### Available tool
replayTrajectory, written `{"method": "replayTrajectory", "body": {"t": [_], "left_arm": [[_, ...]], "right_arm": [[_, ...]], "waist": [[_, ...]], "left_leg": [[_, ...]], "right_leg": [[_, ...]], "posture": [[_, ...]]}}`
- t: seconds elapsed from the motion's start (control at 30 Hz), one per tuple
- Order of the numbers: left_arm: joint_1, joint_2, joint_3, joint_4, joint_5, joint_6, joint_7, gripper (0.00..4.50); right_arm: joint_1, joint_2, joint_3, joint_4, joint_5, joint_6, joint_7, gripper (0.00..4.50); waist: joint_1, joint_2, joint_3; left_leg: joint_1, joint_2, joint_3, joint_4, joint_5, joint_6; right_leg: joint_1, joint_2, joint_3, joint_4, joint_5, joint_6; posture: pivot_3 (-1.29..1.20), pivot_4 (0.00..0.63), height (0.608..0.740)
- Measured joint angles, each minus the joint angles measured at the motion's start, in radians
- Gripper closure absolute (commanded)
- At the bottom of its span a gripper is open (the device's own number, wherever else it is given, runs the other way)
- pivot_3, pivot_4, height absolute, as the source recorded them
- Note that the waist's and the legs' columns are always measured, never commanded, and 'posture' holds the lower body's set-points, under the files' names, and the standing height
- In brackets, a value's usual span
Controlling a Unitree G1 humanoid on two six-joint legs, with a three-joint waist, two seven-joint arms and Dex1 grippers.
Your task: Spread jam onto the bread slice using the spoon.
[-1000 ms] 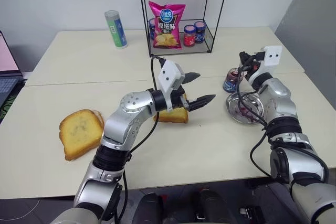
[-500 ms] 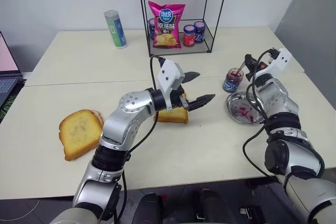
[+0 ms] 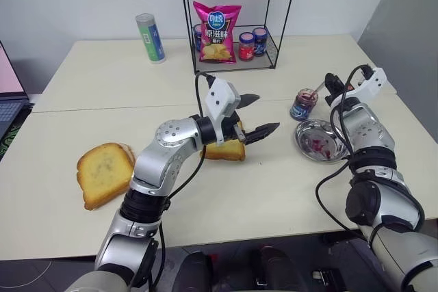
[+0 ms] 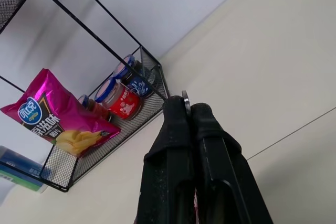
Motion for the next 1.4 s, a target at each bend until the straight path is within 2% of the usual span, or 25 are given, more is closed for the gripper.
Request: {"method": "replayTrajectory", "body": {"t": [0.6,0.83,0.97,1.2,1.3,1.4], "left_arm": [[-0.017,0.0,0.0,0.03,0.009,-0.022,-0.021,0.0],[-0.017,0.001,0.0,0.037,0.009,-0.025,-0.024,0.0],[-0.004,0.035,0.006,0.022,0.008,-0.025,-0.042,0.0],[0.128,0.122,0.078,-0.102,-0.037,0.011,-0.039,0.0],[0.299,0.171,0.135,-0.229,-0.063,0.033,-0.016,0.0],[0.433,0.177,0.2,-0.318,-0.097,0.056,0.029,0.0]], "right_arm": [[-0.022,-0.021,-0.003,-0.071,0.003,0.008,-0.03,4.49],[-0.022,-0.009,-0.122,-0.094,0.132,0.068,-0.106,4.49],[-0.022,0.03,-0.192,-0.194,0.239,0.139,-0.186,4.49],[-0.004,0.175,-0.149,-0.53,0.377,0.296,-0.335,4.49],[0.044,0.233,-0.049,-0.672,0.394,0.367,-0.354,4.49],[0.082,0.277,0.072,-0.758,0.384,0.412,-0.345,4.49]], "waist": [[0.0,0.0,0.0],[0.0,0.0,0.0],[-0.005,0.001,0.0],[-0.023,0.002,0.0],[-0.03,0.003,0.0],[-0.026,0.003,0.0]], "left_leg": [[0.0,0.0,0.0,0.0,0.0,0.0],[0.0,0.0,0.0,0.0,0.0,0.0],[0.0,0.001,0.001,-0.001,0.0,0.0],[-0.001,0.002,0.0,-0.001,0.0,0.0],[-0.001,0.002,0.002,-0.002,0.0,0.0],[-0.002,0.002,0.001,-0.001,0.0,0.0]], "right_leg": [[0.0,0.0,0.0,0.0,0.0,0.0],[0.0,0.0,0.0,0.0,0.0,0.0],[-0.001,0.0,0.001,0.0,0.0,0.0],[-0.002,0.0,0.001,0.001,0.0,0.0],[-0.004,-0.004,0.002,0.001,0.0,0.0],[-0.005,-0.004,0.001,0.003,0.0,0.0]], "posture": [[0.0,0.15,0.74],[0.0,0.15,0.74],[0.0,0.15,0.74],[0.0,0.15,0.74],[0.0,0.15,0.74],[0.0,0.15,0.74]]}}
